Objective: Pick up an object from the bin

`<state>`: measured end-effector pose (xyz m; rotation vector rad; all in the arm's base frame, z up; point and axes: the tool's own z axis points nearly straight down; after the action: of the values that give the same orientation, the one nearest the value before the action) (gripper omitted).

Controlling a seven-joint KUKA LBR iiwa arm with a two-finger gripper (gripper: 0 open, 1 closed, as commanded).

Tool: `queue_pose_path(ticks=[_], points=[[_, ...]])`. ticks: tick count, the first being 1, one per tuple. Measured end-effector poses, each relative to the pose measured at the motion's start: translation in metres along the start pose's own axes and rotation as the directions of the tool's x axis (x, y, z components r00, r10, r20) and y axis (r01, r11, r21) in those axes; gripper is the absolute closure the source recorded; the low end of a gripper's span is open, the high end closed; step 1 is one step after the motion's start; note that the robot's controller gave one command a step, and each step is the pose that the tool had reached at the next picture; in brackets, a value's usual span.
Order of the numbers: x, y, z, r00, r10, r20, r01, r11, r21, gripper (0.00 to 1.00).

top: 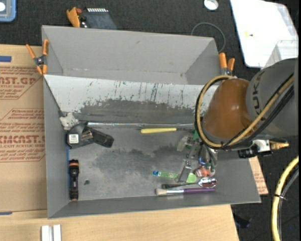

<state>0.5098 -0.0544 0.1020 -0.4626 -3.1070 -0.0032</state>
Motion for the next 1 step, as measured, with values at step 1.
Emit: queue_pose_path(ticks=[1], points=[[-0.0069,-0.0134,0.0286,0.989,0.148,0.005,-0.148,0.989,-0.002,0.0]])
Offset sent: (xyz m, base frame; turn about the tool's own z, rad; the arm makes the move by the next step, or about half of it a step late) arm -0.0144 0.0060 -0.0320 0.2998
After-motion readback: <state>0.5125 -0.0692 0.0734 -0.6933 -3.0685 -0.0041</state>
